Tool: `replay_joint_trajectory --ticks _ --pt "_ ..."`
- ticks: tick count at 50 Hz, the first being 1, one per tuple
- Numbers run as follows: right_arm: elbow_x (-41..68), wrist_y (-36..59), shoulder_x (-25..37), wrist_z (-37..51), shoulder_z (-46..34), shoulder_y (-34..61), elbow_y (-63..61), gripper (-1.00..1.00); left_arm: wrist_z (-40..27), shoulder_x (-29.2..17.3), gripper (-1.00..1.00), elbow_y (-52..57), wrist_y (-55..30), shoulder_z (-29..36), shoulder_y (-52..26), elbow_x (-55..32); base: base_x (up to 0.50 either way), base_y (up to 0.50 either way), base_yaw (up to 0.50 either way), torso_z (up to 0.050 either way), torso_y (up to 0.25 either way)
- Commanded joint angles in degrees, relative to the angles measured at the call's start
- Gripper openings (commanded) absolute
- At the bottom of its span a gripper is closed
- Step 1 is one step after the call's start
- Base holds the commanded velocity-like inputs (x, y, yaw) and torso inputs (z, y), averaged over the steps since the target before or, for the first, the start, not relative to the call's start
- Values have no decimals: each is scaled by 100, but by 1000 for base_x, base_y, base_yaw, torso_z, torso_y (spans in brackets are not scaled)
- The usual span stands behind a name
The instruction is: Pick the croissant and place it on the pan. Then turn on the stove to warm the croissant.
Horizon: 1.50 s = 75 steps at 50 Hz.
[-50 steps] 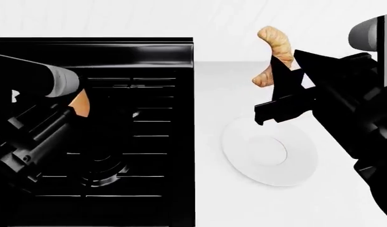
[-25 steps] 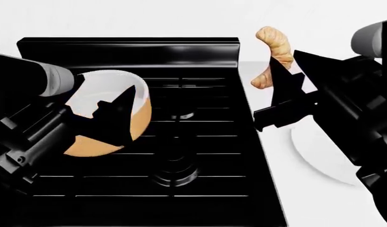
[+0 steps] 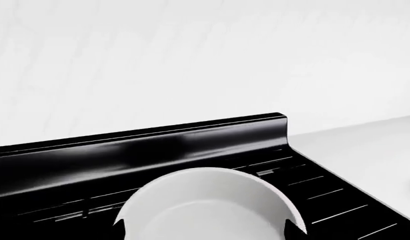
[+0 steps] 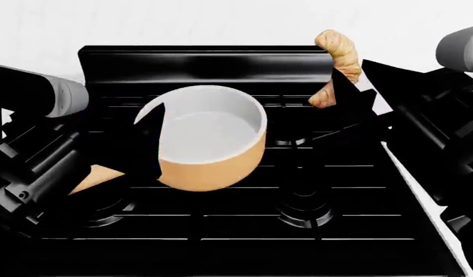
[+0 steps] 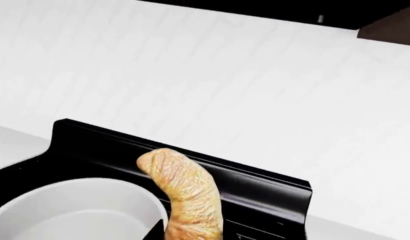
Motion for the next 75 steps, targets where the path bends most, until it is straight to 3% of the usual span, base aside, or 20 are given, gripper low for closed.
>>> replay_joint_trajectory --ticks 1,26,34,41,53,75 --pt "41 84 12 66 38 82 -70 -100 17 -23 100 39 25 1 51 -1 0 500 0 0 0" --pt "-19 -48 25 -21 54 -113 48 -100 71 -15 100 50 76 28 94 88 0 440 0 0 0" --pt "309 810 -264 -314 -209 485 679 -100 103 -7 100 51 87 41 149 148 0 0 0 0 0" --pt "447 1758 -666 -950 -478 1205 1553 -100 130 -34 100 46 90 36 154 179 0 0 0 0 0" --pt "-201 2871 -1249 -2298 -923 1955 2912 -100 176 -8 100 15 103 75 163 246 0 0 0 0 0" --pt "-1279 3395 -1800 -3762 -1561 2210 3964 -100 217 17 100 -79 119 152 105 328 0 0 0 0 0"
